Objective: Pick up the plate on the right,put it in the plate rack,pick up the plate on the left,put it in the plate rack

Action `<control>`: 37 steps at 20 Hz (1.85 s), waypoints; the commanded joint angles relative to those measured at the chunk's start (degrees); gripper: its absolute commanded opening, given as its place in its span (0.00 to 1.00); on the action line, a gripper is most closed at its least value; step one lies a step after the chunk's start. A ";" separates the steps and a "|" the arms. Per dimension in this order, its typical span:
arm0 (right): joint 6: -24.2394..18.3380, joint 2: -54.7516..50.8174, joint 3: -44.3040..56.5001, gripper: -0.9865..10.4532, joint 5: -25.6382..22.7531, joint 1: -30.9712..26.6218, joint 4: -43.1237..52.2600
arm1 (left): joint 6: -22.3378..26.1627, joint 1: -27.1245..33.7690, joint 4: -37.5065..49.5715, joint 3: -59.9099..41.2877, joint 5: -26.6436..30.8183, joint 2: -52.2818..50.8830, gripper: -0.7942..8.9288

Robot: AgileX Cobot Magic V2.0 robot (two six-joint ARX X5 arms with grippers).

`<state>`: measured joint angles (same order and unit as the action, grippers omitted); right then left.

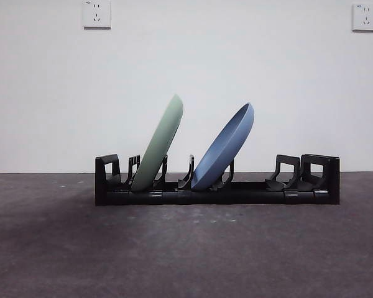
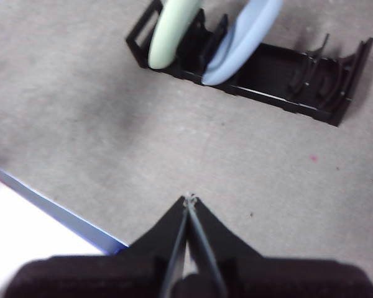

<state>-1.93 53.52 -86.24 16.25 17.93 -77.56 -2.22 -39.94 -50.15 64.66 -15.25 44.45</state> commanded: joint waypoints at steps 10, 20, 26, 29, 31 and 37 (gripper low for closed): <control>0.22 8.92 0.35 0.09 -6.03 0.04 -1.31 | 8.66 0.90 8.20 0.07 11.30 1.09 0.08; 0.22 16.59 0.35 0.09 -6.73 0.04 -1.27 | 22.21 36.74 32.85 -16.74 0.42 -12.87 0.08; 0.22 17.57 0.35 0.09 -6.91 0.04 -0.24 | 18.21 44.92 43.45 -42.58 0.48 -28.76 0.08; 0.22 17.57 0.35 0.09 -6.91 0.04 3.67 | 15.02 45.03 45.94 -52.54 0.44 -34.47 0.08; 0.24 17.57 0.35 0.09 -6.91 0.04 7.21 | 13.03 45.03 46.16 -56.85 0.46 -37.09 0.08; 0.24 17.57 0.35 0.09 -6.91 0.04 19.52 | 9.03 45.00 44.83 -63.21 0.46 -42.47 0.08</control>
<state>-1.96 70.91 -86.24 9.41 17.93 -58.26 8.25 4.89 -5.43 2.22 -14.61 2.22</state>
